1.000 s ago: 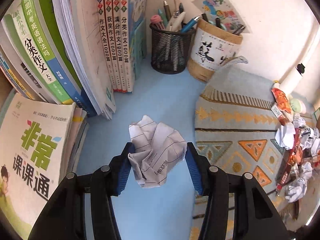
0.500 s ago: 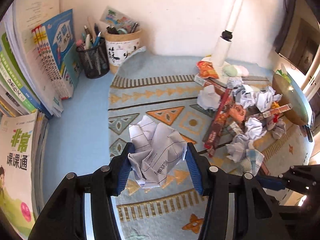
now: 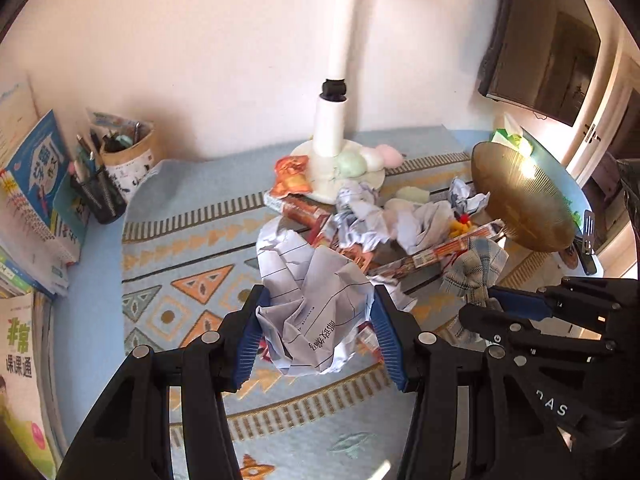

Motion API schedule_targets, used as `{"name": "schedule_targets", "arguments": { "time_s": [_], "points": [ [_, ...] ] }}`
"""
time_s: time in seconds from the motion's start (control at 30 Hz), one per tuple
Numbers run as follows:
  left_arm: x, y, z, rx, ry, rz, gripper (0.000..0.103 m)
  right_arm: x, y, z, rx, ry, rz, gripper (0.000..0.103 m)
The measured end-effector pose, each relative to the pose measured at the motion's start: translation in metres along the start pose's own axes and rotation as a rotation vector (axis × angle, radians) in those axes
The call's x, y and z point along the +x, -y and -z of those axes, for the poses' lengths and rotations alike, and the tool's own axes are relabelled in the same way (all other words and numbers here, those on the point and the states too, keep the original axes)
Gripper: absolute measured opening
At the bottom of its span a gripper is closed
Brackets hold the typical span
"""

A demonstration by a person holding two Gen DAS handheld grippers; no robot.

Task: Organize objects
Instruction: 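Carry crumpled white paper in left tool while right tool carries plaid cloth bow to plate, release both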

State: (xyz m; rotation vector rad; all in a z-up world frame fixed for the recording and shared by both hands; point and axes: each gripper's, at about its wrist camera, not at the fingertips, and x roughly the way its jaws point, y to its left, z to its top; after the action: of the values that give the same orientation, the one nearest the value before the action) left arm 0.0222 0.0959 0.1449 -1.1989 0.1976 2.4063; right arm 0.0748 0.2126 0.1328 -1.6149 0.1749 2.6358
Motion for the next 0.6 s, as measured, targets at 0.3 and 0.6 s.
{"name": "schedule_targets", "arguments": {
  "time_s": [0.3,0.6],
  "points": [
    [0.014,0.126,-0.082,0.055,0.096,0.071,0.05,-0.062,0.179,-0.061,0.187,0.12,0.112,0.023],
    [0.061,0.233,-0.124,0.083,0.109,0.158,0.054,-0.068,0.296,-0.068,0.263,0.111,0.191,0.023]
  ]
}}
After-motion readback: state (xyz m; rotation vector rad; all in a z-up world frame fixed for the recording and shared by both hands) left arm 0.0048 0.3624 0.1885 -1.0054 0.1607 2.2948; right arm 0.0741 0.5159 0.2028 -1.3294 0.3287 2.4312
